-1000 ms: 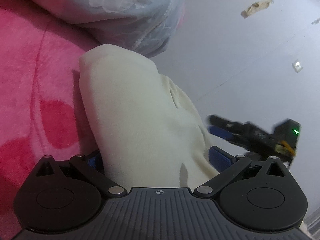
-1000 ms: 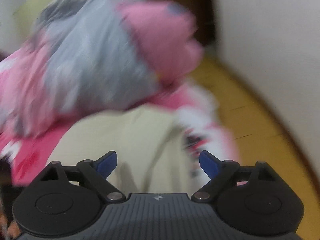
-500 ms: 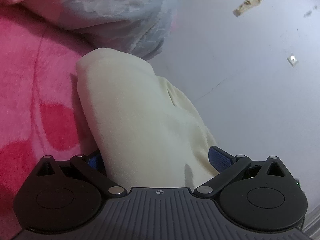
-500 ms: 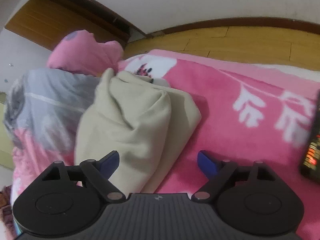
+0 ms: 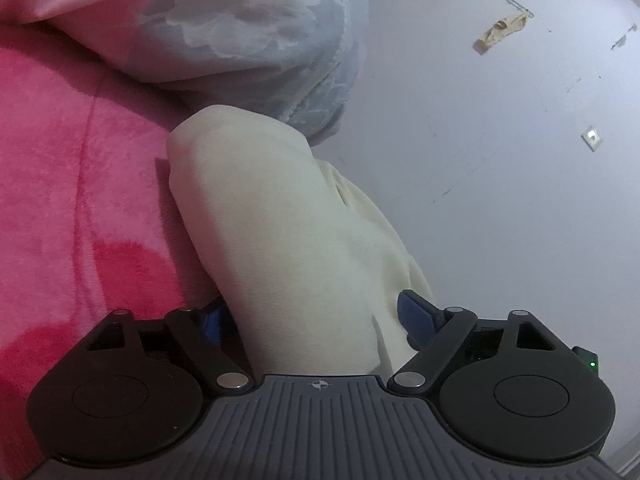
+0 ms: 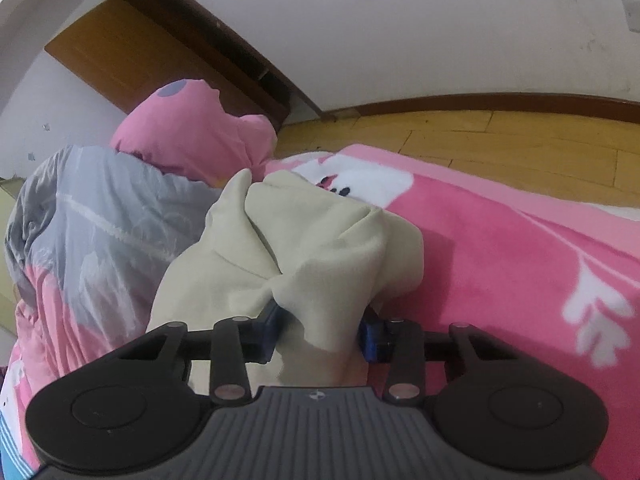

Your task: Fold clothes

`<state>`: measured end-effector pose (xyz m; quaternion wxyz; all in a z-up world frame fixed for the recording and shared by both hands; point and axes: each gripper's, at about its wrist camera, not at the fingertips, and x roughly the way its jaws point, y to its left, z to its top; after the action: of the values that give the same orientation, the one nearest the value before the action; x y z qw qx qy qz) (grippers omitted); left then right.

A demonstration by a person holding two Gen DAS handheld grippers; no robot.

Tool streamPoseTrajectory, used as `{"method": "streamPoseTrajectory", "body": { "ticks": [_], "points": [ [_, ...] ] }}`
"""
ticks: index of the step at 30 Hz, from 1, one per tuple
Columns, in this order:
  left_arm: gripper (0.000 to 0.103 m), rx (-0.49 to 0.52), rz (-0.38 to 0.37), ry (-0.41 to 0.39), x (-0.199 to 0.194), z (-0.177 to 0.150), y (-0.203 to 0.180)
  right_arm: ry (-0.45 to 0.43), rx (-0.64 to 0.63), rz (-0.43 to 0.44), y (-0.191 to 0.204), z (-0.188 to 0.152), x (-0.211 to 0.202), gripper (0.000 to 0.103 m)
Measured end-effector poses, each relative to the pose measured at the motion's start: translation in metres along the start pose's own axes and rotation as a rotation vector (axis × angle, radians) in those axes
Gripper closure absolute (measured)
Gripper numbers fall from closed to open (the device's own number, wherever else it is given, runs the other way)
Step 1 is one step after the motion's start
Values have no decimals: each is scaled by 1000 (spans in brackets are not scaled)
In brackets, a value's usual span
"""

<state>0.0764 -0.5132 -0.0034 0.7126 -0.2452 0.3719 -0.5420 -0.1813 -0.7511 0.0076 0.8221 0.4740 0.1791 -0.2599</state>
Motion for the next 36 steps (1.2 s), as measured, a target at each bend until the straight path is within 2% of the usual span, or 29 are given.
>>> {"method": "streamPoseTrajectory", "body": {
  "ticks": [3, 5, 7, 8, 9, 11, 12, 14, 15, 18, 20, 22, 23, 24, 26, 29, 30, 32, 34, 36],
  "points": [
    [17, 38, 23, 13, 0, -2, -6, -2, 30, 27, -10, -1, 1, 58],
    [16, 38, 43, 32, -4, 0, -8, 15, 80, 28, -17, 0, -5, 49],
    [11, 37, 118, 25, -15, 5, -17, 4, 90, -13, -17, -1, -21, 47],
    [5, 50, 179, -26, -25, 7, -25, -25, 61, -52, -12, -2, -32, 47],
    [2, 86, 243, -93, -36, 7, -36, -65, 17, -99, -5, -2, -44, 47],
    [1, 239, 362, -275, -58, 4, -63, -167, -83, -163, 14, -2, -63, 48],
    [0, 307, 364, -334, -63, 0, -73, -207, -139, -166, 25, 0, -67, 48],
    [0, 405, 301, -376, -66, -10, -86, -250, -258, -136, 49, 3, -65, 51],
    [0, 437, 251, -335, -61, -14, -88, -246, -318, -115, 61, 4, -56, 53],
    [0, 510, 133, -136, -33, -31, -87, -181, -426, -104, 72, 3, -14, 62],
    [0, 540, 148, -25, -12, -42, -82, -111, -428, -143, 63, 4, 15, 65],
    [0, 557, 160, -18, -10, -45, -83, -70, -412, -204, 52, 9, 31, 67],
    [0, 552, 148, -21, -11, -44, -84, -74, -414, -220, 55, 12, 31, 76],
    [0, 539, 137, -21, -12, -43, -82, -92, -421, -227, 61, 17, 26, 77],
    [0, 529, 141, -13, -9, -42, -81, -117, -485, -173, 79, 23, 21, 77],
    [0, 529, 135, -12, -10, -44, -81, -57, -588, -100, 102, 30, 39, 77],
    [0, 527, 129, -12, -11, -45, -80, -41, -584, -123, 101, 37, 49, 78],
    [0, 521, 117, -13, -13, -45, -78, -43, -551, -207, 96, 54, 65, 89],
    [0, 504, 113, -16, -13, -43, -76, -45, -517, -290, 91, 71, 81, 87],
    [0, 487, 107, -23, -13, -41, -75, -82, -534, -276, 100, 83, 74, 87]
  ]
}}
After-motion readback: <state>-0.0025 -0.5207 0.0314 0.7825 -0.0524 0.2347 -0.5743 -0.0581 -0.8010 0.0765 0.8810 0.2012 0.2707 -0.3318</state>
